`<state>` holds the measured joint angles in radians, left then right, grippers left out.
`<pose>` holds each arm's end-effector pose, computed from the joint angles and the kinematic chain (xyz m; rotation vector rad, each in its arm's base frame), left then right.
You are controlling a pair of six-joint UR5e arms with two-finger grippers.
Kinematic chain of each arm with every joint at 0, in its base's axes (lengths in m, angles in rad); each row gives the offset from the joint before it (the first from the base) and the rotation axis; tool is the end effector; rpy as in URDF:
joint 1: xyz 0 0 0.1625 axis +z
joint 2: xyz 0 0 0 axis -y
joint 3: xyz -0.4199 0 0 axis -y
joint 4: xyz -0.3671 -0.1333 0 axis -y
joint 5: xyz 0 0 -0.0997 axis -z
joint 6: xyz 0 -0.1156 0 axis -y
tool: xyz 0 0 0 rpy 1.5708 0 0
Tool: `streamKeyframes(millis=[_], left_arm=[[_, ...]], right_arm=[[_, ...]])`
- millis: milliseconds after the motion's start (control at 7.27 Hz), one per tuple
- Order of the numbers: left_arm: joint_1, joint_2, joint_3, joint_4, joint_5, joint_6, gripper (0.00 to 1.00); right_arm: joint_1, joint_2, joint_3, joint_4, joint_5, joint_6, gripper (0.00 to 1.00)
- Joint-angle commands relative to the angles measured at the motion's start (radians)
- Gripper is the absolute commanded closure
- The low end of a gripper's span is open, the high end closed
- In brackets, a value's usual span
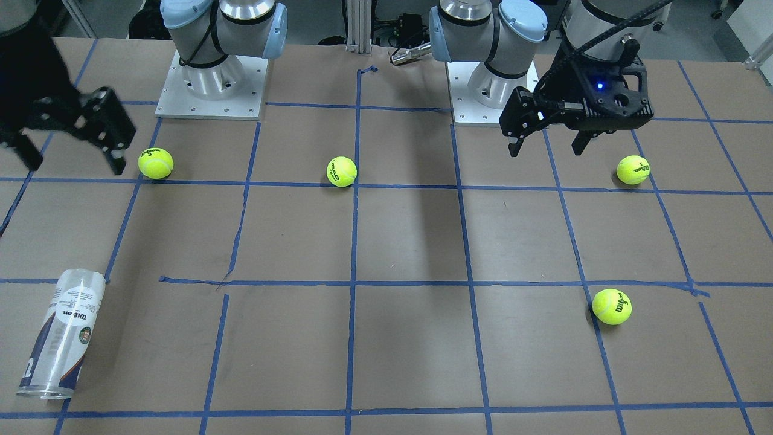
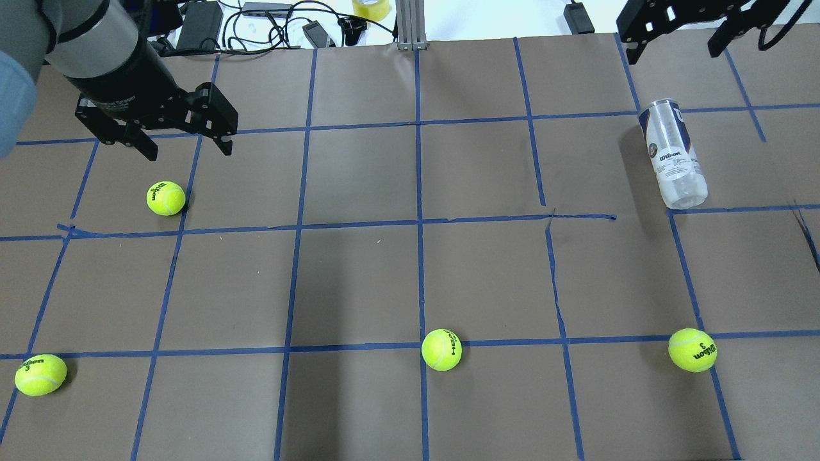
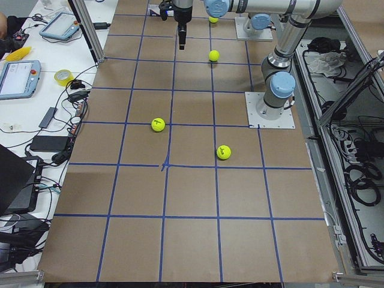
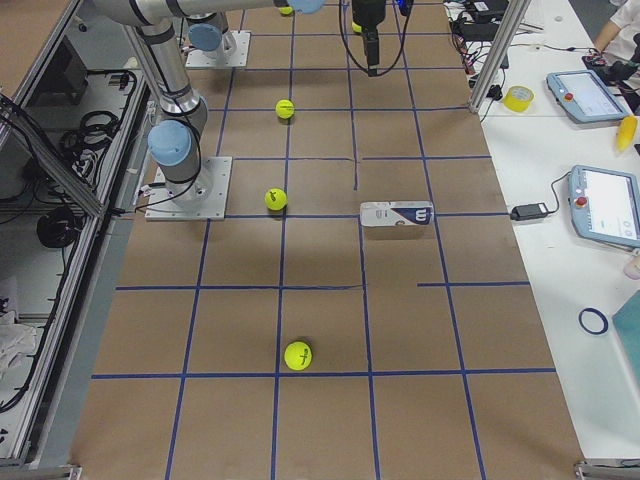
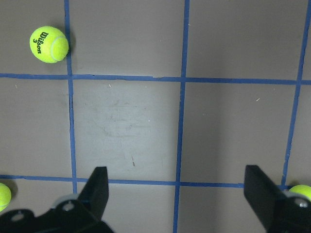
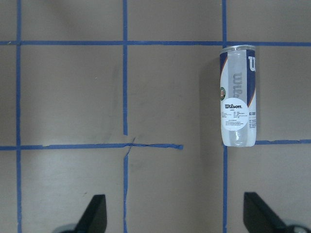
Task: Lift up tennis ball bucket
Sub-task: 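Move the right gripper down over the clear Wilson can and grasp it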
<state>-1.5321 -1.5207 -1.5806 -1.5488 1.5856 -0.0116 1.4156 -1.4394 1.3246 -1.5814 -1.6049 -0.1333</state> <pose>-0.1140 -0.4572 0.4875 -0.0793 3.1234 -0.0970 0.0454 -0.5467 0.5187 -0.0371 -3.0842 0.1841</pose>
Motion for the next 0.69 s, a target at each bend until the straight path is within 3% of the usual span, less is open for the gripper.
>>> streamKeyframes(millis=[0,275,550], left_arm=[[0.006,0.019,-0.006,-0.008,-0.015,0.008,0.00],[0.010,0.020,-0.007,-0.013,-0.021,0.001,0.00],[0.007,0.025,-0.022,-0.010,-0.018,-0.001,0.00]], right_arm=[[-0.134,0.260,-0.176,-0.003,0.011,-0.089,0.00],[-0.188,0.454,-0.235,-0.198,0.051,-0.176,0.00],[-0.225,0.536,-0.232,-0.313,0.063,-0.226,0.01]])
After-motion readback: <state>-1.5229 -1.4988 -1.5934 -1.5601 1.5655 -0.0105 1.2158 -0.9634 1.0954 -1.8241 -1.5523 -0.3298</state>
